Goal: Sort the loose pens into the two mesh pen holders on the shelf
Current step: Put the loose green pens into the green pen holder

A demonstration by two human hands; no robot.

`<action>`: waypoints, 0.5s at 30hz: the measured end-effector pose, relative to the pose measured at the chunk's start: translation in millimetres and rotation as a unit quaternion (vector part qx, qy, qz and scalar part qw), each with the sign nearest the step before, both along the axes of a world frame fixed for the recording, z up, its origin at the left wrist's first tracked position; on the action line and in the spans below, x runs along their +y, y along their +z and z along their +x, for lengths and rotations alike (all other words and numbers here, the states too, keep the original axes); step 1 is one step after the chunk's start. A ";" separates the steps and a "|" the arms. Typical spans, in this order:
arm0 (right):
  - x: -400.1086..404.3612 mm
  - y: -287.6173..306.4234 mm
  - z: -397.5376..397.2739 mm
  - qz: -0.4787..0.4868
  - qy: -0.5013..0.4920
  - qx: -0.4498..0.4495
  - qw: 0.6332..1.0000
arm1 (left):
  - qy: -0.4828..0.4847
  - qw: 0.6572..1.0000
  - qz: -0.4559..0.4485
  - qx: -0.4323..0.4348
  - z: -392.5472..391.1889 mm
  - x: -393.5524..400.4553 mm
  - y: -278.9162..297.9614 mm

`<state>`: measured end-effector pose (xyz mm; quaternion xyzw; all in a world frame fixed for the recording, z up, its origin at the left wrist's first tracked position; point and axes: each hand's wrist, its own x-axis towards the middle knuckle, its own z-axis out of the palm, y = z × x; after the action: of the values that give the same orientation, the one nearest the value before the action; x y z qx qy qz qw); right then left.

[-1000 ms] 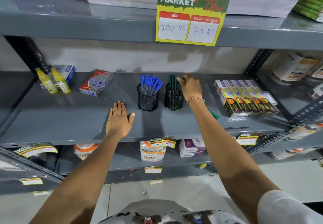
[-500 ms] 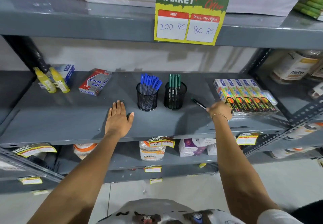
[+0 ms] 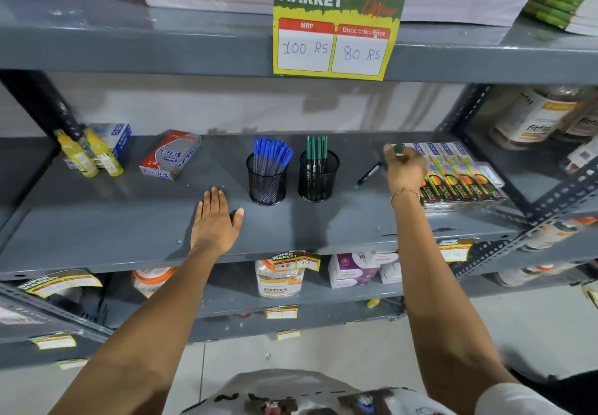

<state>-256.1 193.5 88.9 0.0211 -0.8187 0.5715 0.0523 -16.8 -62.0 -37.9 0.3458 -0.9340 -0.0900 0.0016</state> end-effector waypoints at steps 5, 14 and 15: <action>-27.2 27.4 4.9 -0.171 -0.032 0.109 0.979 | 0.001 1.000 0.003 0.007 -0.4 -1.1 -1.3; -74.0 17.0 10.8 0.170 0.126 0.227 0.951 | 0.000 1.000 0.000 0.010 0.1 -0.8 -1.4; -77.4 14.9 11.3 0.195 0.134 0.228 0.945 | 0.000 1.000 0.000 0.008 0.4 -0.9 -1.6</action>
<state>-244.8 116.0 103.8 0.2698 -0.8700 0.3824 0.1550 -16.4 -62.9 -39.5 0.3448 -0.9340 -0.0930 0.0091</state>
